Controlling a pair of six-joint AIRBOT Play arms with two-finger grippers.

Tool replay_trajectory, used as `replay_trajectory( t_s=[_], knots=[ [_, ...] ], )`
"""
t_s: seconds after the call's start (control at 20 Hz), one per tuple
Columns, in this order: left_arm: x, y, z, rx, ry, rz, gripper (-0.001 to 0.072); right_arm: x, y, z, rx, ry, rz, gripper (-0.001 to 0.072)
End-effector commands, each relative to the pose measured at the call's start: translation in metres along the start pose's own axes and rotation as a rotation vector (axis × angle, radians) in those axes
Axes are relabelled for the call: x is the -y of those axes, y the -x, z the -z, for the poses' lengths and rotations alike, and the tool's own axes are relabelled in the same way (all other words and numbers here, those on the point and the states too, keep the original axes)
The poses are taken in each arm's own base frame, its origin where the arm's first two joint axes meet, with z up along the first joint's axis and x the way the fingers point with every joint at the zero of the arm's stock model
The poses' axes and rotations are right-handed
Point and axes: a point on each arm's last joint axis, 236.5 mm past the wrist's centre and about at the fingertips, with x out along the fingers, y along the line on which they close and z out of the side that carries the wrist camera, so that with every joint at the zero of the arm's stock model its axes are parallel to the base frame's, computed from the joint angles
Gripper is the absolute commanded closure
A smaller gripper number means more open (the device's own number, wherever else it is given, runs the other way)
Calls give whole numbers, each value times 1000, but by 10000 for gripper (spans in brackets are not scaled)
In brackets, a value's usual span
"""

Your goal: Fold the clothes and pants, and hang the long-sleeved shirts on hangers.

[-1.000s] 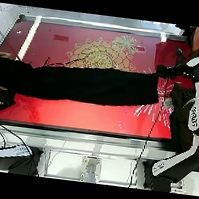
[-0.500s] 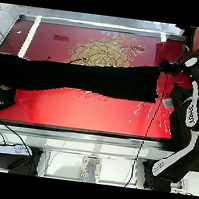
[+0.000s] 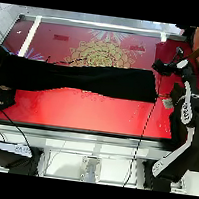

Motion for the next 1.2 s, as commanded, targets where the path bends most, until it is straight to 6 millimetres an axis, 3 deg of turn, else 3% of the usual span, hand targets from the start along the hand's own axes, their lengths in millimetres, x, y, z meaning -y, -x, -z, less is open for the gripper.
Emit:
replay_trajectory(
  t_s=[0.0,0.1,0.2,0.25,0.3,0.35,0.5,0.65,0.95,1.15],
  knots=[
    [17,22,-24,78,-24,21,21,8,27,0,-81,1,1,294],
    [43,58,-43,142,-140,52,21,18,54,5,-164,-6,1,273],
    [83,90,-43,169,-309,102,20,30,71,29,-287,-14,-5,219],
    [106,102,-37,171,-372,135,20,38,74,41,-336,-12,-2,214],
    [129,110,-28,165,-414,172,20,44,72,48,-360,-31,-2,129],
    [149,116,-18,150,-441,208,20,47,69,54,-381,-49,-12,95],
    [190,116,18,81,-500,287,20,46,54,67,-427,-56,-105,91],
    [211,117,41,32,-534,330,21,56,40,78,-456,-47,-111,91],
    [225,120,84,-85,-661,383,21,69,19,102,-529,-61,-120,91],
    [238,123,96,-98,-705,411,21,70,11,109,-544,-79,-133,92]
  ],
)
